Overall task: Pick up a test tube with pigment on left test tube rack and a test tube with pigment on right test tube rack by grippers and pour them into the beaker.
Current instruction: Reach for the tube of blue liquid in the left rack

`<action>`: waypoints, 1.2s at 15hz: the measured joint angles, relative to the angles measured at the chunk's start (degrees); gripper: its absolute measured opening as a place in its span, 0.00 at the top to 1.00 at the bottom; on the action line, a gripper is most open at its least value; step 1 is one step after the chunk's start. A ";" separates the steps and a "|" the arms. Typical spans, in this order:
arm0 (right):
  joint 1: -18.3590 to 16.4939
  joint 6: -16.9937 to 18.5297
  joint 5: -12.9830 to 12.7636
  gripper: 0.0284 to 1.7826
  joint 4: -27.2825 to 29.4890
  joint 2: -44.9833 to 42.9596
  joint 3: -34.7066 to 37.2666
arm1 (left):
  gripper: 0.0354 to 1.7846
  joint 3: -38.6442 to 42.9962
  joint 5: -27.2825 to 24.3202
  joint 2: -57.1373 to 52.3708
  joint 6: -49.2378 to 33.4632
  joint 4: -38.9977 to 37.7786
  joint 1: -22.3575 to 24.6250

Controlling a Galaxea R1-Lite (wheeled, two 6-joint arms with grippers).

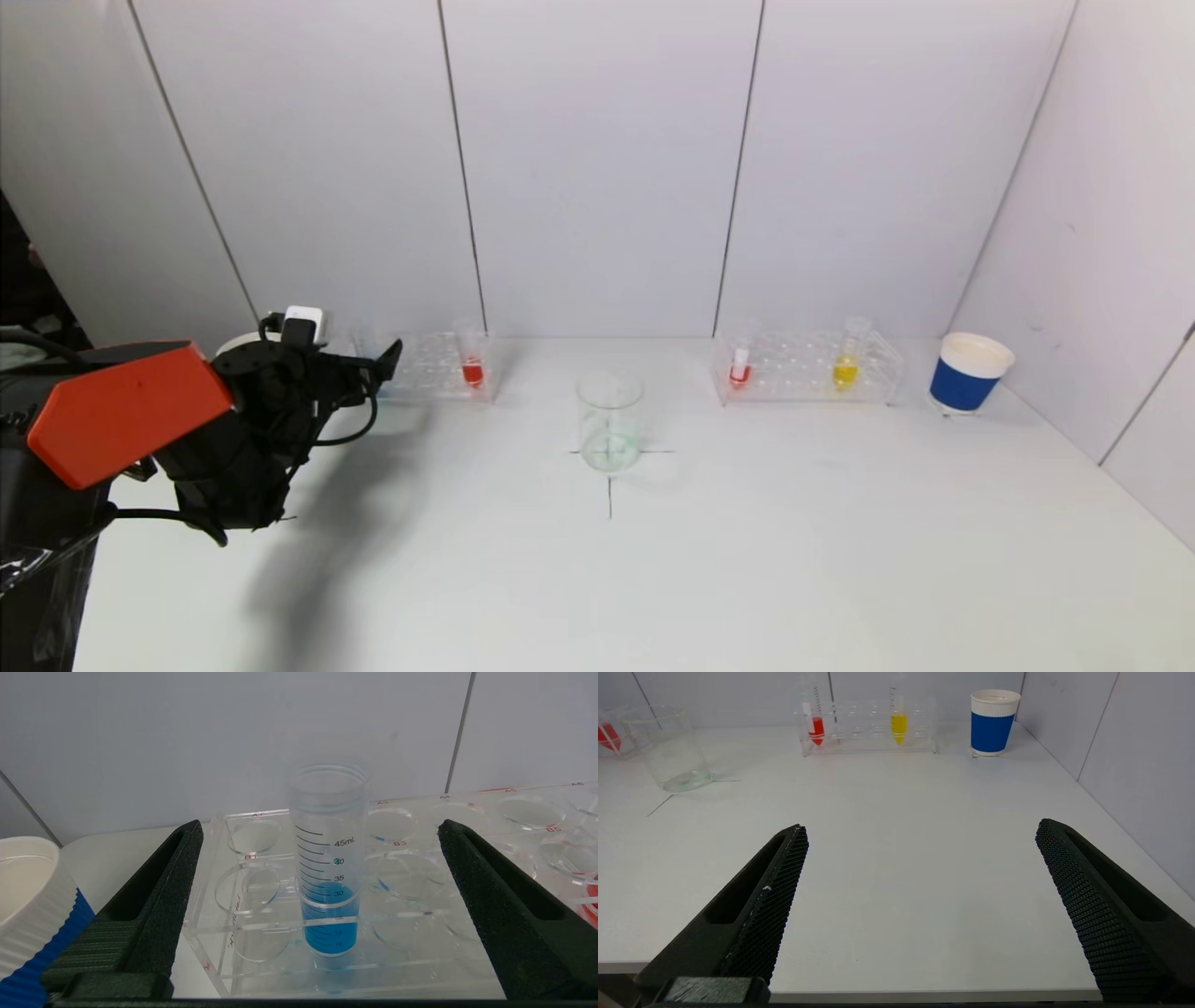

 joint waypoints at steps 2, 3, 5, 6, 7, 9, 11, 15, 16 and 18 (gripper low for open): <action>0.00 0.00 0.00 0.00 0.00 0.00 0.00 | 0.01 -1.32 0.01 0.69 0.20 0.00 0.00; 0.00 0.00 0.00 0.00 0.00 0.00 0.00 | 0.01 -1.95 0.00 1.05 0.21 0.00 0.00; 0.00 0.00 0.00 0.00 0.00 0.00 0.00 | 0.01 -2.89 0.01 1.44 0.21 -0.02 -0.02; 0.00 -0.02 0.01 0.00 0.02 0.00 0.00 | 0.01 -3.41 0.04 1.61 0.21 0.00 -0.02; 0.00 0.00 0.00 0.00 0.00 0.00 0.00 | 0.01 -4.05 0.04 1.82 0.21 0.16 -0.02; 0.00 0.00 0.00 0.00 0.00 0.00 0.00 | 0.01 -5.57 0.06 2.35 0.23 0.82 -0.02; 0.00 0.00 0.00 0.00 0.00 0.00 0.00 | 0.01 -6.63 0.11 2.82 0.21 1.65 -0.02; 0.00 0.01 0.00 0.00 0.00 0.00 0.00 | 0.01 -8.02 0.37 3.56 0.12 2.73 -0.09; 0.00 0.00 0.01 0.00 0.00 0.00 0.00 | 0.01 -8.05 0.48 3.64 0.12 2.73 -0.09; 0.00 0.00 0.00 0.00 0.00 0.00 0.00 | 0.01 -7.88 0.61 3.78 0.04 2.69 -0.30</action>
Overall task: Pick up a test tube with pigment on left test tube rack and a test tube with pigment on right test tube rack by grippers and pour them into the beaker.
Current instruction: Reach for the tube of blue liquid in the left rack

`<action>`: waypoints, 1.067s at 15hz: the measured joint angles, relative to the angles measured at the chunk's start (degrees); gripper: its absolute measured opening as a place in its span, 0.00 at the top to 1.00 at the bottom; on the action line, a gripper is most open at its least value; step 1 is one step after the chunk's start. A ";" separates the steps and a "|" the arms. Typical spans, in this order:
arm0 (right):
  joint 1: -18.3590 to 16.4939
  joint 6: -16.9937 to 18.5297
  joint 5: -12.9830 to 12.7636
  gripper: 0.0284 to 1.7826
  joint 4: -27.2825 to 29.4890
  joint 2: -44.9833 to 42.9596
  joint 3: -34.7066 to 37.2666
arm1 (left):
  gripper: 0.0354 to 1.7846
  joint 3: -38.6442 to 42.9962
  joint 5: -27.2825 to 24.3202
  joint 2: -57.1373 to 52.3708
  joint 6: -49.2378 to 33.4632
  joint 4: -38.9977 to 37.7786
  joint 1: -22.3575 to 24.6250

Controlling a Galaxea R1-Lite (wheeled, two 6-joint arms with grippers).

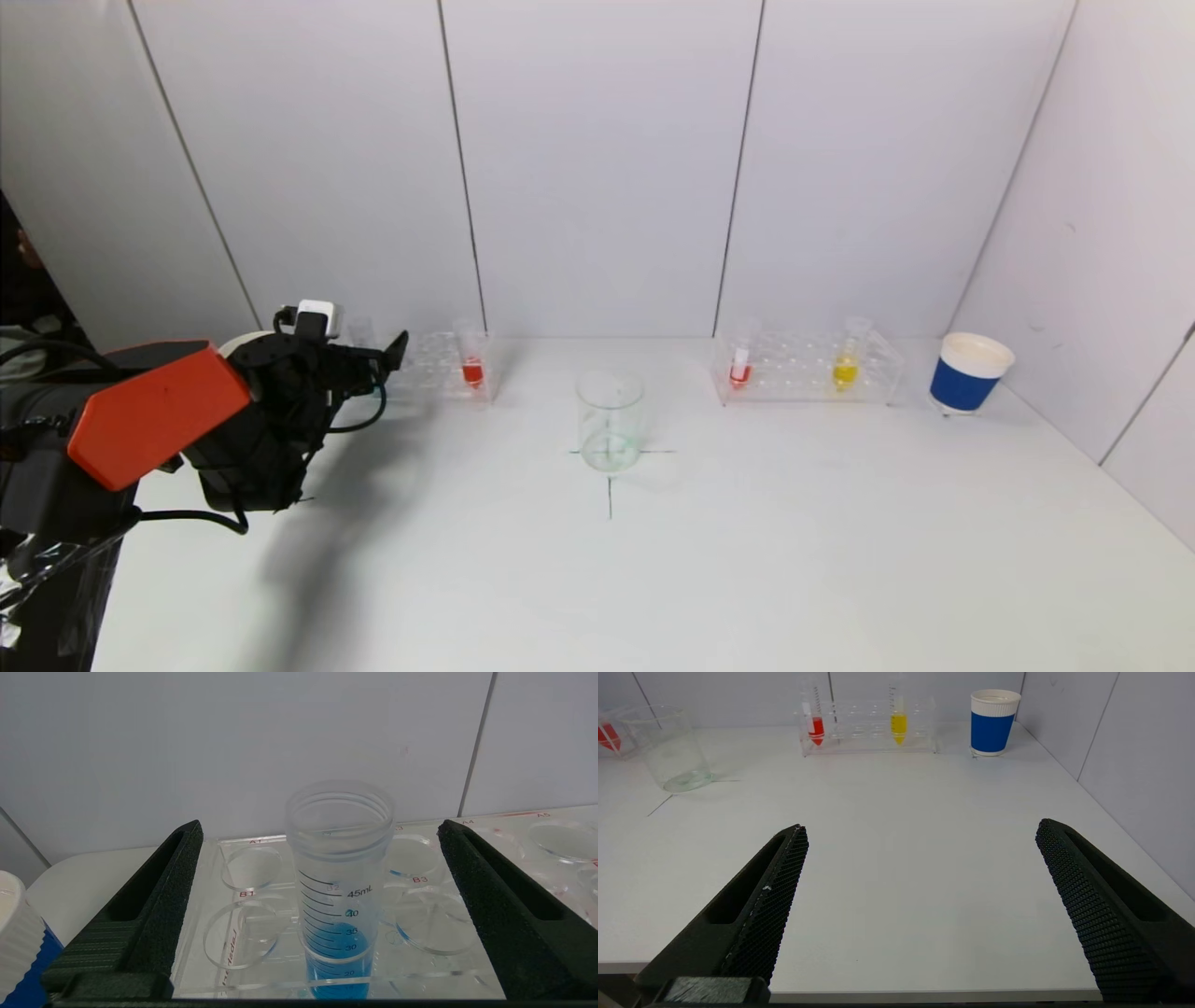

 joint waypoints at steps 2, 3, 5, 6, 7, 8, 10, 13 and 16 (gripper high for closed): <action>0.00 0.00 0.00 0.00 0.02 0.00 0.00 | 0.01 0.30 0.45 0.06 0.00 -0.07 -0.27; 0.00 0.01 0.00 0.00 0.00 0.00 0.00 | 0.01 0.38 1.24 0.09 0.00 -0.16 -0.41; 0.00 0.00 0.00 0.00 0.00 0.00 0.00 | 0.01 0.41 1.85 0.28 -0.02 -0.49 -0.77; 0.00 0.00 0.00 0.00 0.00 0.00 0.00 | 0.01 0.46 1.85 0.35 -0.02 -0.51 -0.85; 0.00 0.00 0.00 0.00 0.00 0.00 0.00 | 0.01 0.55 1.88 0.37 -0.04 -0.55 -0.90; 0.00 0.00 0.00 0.00 0.00 0.00 0.00 | 0.01 0.60 1.85 0.39 -0.04 -0.60 -0.91; 0.00 -0.02 0.01 0.00 0.00 0.00 0.00 | 0.01 0.63 1.88 0.46 -0.04 -0.60 -0.94; 0.00 0.00 0.01 0.00 0.00 0.00 0.00 | 0.01 0.63 1.88 0.52 0.00 -0.57 -0.94; 0.00 0.00 0.00 0.00 0.00 0.00 0.00 | 0.01 0.49 1.85 0.59 0.00 -0.51 -0.94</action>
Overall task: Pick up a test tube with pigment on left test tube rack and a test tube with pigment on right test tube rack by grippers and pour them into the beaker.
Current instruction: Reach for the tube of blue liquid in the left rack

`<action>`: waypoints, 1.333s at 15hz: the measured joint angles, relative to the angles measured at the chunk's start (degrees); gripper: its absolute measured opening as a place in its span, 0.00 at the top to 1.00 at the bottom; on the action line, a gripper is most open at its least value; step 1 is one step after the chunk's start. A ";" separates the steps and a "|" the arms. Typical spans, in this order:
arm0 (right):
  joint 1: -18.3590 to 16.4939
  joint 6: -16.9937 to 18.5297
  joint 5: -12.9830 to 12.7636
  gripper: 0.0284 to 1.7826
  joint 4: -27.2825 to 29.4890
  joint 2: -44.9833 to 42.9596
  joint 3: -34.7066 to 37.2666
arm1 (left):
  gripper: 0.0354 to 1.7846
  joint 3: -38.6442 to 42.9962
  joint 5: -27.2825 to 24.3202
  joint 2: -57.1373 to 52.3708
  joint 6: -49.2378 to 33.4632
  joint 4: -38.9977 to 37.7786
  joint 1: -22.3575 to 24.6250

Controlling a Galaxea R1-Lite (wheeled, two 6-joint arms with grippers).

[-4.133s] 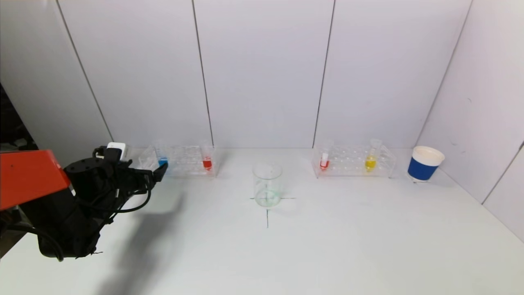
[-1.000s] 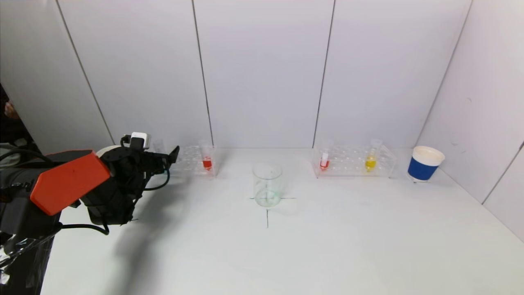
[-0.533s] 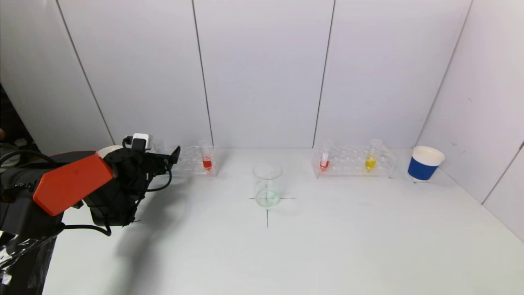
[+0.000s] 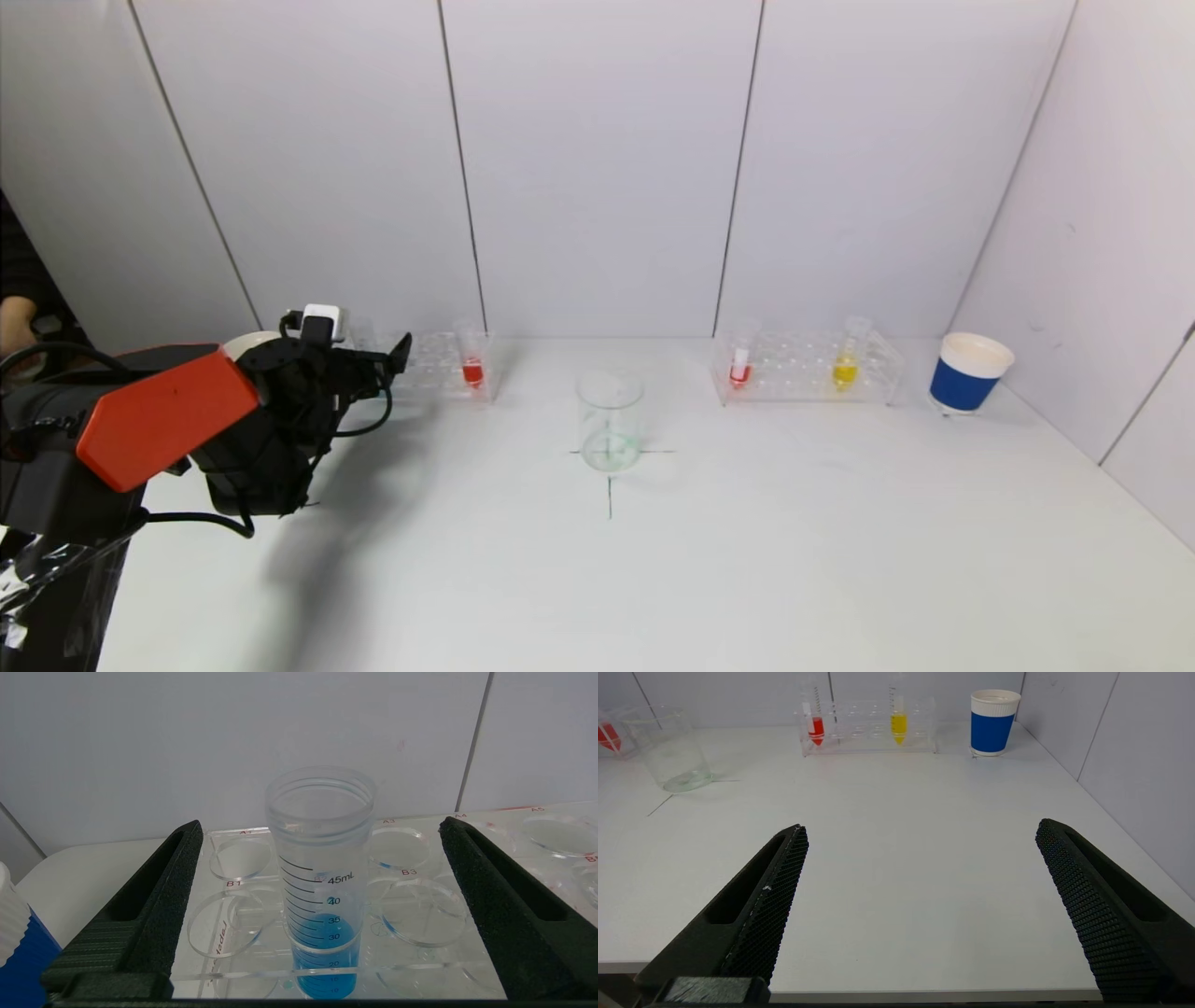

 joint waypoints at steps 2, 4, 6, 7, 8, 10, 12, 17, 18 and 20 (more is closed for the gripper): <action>0.00 0.00 0.00 0.00 0.00 0.00 0.00 | 0.01 -0.27 0.02 0.11 0.05 0.22 0.00; 0.00 0.00 0.00 0.00 0.00 0.00 0.00 | 0.01 -0.52 -0.02 0.24 0.07 0.29 0.00; 0.00 0.00 0.01 0.00 0.00 0.00 0.00 | 0.01 -0.72 -0.02 0.35 0.07 0.38 0.02; 0.00 0.00 0.00 0.00 0.00 0.00 0.00 | 0.01 -0.77 -0.02 0.40 0.05 0.43 0.04; 0.00 0.00 0.00 0.00 0.00 0.00 0.00 | 0.01 -0.79 -0.02 0.41 0.07 0.44 0.04; 0.00 0.00 0.00 0.00 0.00 0.00 0.00 | 0.01 -0.93 -0.02 0.44 0.02 0.55 0.09; 0.00 0.00 0.01 0.00 0.00 0.00 0.00 | 0.01 -1.10 -0.02 0.51 0.07 0.62 0.15; 0.00 0.00 0.00 0.00 0.00 0.00 0.00 | 0.01 -1.07 0.07 0.57 0.07 0.49 0.26; 0.00 0.00 0.01 0.00 0.00 0.00 0.00 | 0.01 -0.99 0.07 0.57 0.07 0.46 0.30; 0.00 0.00 0.01 0.00 0.00 0.00 0.00 | 0.02 -0.88 0.11 0.57 0.02 0.38 0.34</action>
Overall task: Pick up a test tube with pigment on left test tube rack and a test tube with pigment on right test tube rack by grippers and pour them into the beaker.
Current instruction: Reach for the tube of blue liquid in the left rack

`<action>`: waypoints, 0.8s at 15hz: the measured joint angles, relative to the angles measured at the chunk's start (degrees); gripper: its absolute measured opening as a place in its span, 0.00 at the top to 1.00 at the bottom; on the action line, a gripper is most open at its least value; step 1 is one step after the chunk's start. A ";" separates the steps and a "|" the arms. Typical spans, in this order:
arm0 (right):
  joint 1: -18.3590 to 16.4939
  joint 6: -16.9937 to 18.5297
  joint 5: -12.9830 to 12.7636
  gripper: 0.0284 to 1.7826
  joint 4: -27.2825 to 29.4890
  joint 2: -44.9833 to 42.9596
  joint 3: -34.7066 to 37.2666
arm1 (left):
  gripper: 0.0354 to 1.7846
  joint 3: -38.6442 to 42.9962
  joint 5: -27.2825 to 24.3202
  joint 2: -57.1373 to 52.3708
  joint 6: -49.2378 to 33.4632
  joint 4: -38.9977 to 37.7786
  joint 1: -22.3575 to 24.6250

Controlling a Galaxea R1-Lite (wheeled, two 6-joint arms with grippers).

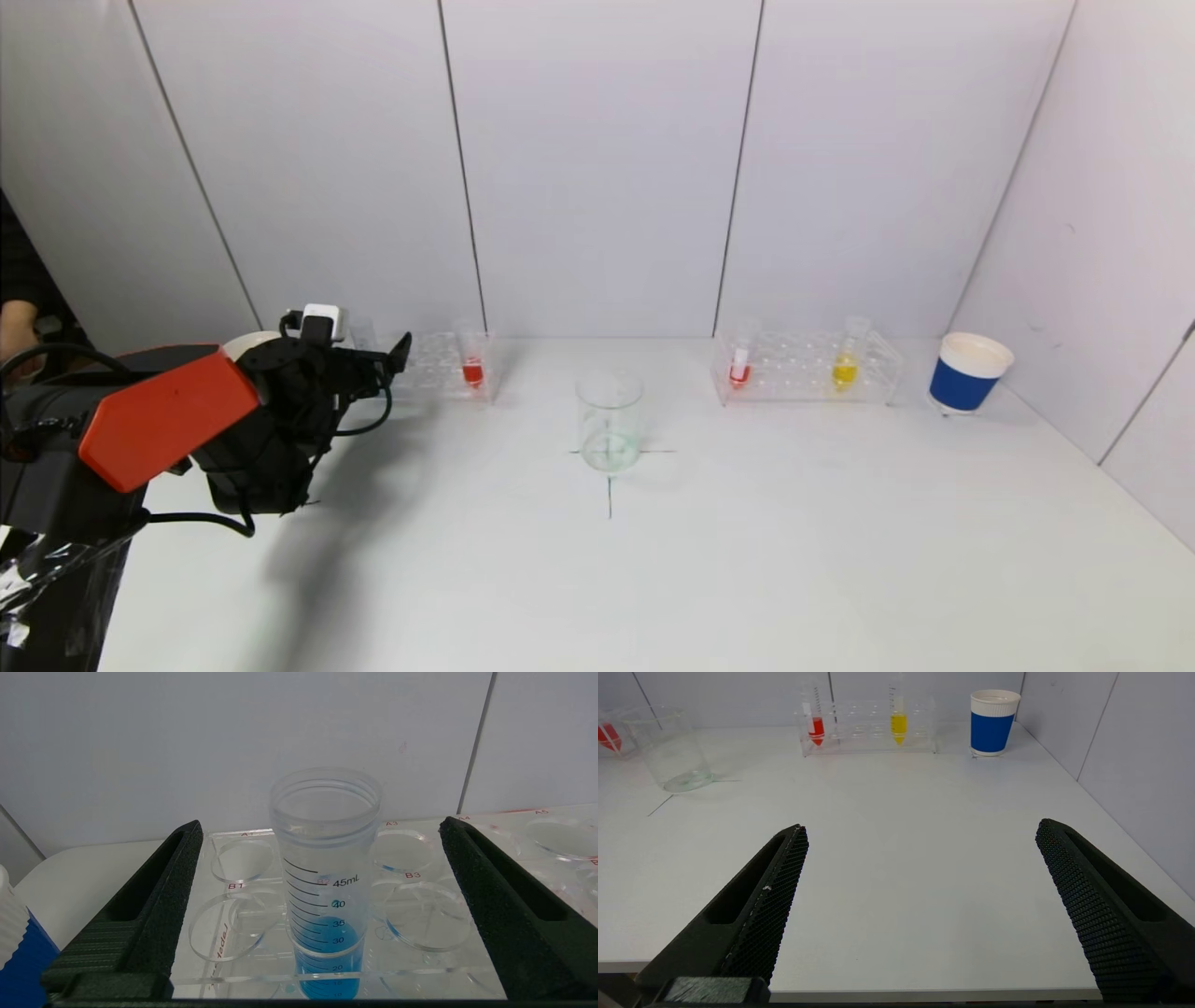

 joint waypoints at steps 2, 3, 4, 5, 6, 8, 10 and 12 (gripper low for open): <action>0.00 0.00 0.00 0.00 0.00 0.00 0.00 | 0.07 0.05 0.07 0.00 -0.02 -0.09 -0.01; 0.00 0.00 0.00 0.00 0.00 0.00 0.00 | 0.12 0.06 0.09 0.00 -0.02 -0.06 -0.01; 0.00 0.00 -0.01 0.00 0.00 0.00 0.00 | 0.18 0.06 0.11 0.00 -0.02 -0.06 -0.01; 0.00 0.00 0.00 0.00 0.00 0.00 0.00 | 0.26 0.06 0.11 0.00 0.00 -0.06 -0.04; 0.00 0.00 -0.01 0.00 0.00 0.00 0.00 | 0.35 0.06 0.13 0.02 0.06 -0.09 -0.04; 0.00 0.00 -0.01 0.00 0.00 0.00 0.00 | 0.57 0.09 0.11 0.02 0.11 -0.09 -0.01; 0.00 0.00 0.00 0.00 0.02 0.00 0.00 | 0.73 0.11 0.07 0.06 0.00 -0.11 -0.06; 0.00 0.00 0.00 0.00 0.00 0.00 0.00 | 0.75 0.13 0.07 0.09 0.02 -0.16 -0.06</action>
